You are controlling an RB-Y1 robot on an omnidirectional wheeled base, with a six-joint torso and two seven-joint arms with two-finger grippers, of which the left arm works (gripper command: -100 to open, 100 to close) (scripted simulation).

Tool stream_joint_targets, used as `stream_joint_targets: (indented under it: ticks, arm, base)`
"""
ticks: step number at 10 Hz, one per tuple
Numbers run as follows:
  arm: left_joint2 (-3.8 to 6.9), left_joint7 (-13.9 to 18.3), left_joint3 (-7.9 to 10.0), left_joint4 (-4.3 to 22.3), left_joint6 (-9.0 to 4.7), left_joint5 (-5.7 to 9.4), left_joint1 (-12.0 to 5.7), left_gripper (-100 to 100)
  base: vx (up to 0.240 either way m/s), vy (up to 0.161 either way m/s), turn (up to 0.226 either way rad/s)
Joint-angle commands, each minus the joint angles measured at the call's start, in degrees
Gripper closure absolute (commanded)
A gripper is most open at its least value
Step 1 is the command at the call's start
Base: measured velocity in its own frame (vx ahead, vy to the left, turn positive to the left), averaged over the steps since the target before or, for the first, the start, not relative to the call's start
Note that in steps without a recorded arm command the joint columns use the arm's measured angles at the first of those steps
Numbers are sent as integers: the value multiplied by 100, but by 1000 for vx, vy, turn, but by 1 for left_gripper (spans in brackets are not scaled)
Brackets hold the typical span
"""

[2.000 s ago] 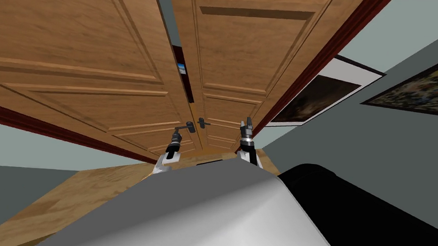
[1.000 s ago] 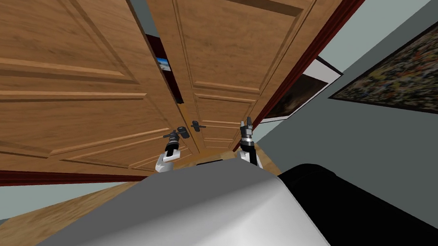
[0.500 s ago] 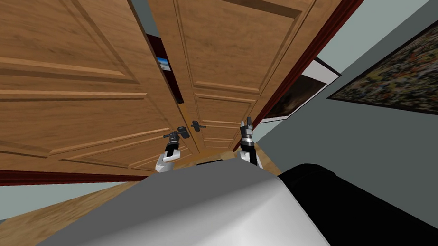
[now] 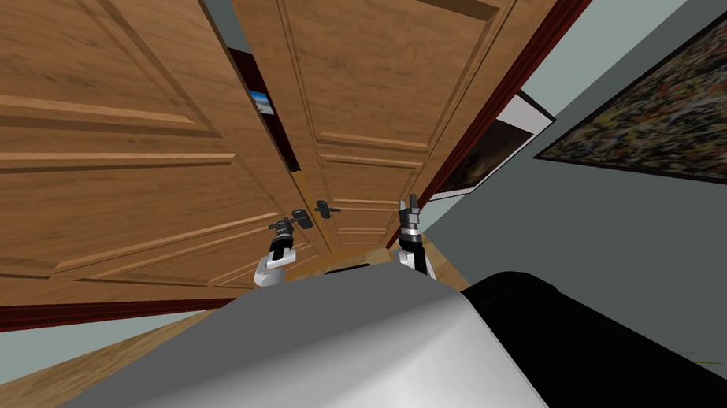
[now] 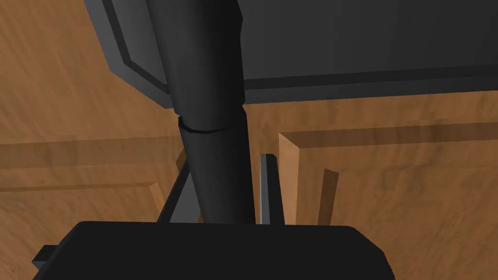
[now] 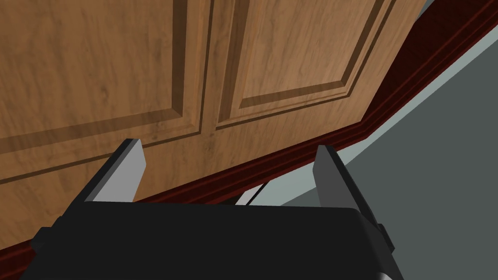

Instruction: Push the door open

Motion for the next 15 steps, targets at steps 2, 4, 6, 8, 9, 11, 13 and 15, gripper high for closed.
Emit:
stream_joint_targets:
  ticks: [2,4,6,8,9,11,13,15]
  arm:
    - [142,-157,287,22,-75,45,-91,100]
    - [197,-272,458,89,-130,77,-163,100]
    - [225,-341,558,130,-162,96,-207,100]
    - [254,-409,658,170,-194,114,-250,100]
    - [254,-409,658,170,-194,114,-250,100]
    - [283,-477,759,210,-227,133,-293,100]
    - [311,-545,859,250,-259,151,-336,100]
    - [340,-622,972,297,-296,172,-386,100]
  base:
    - [5,42,-54]
    - [9,52,-49]
    - [9,47,-12]
    - [-5,19,-54]
    - [4,19,-25]
    - [-5,26,6]
    - [4,41,-56]
    - [4,31,19]
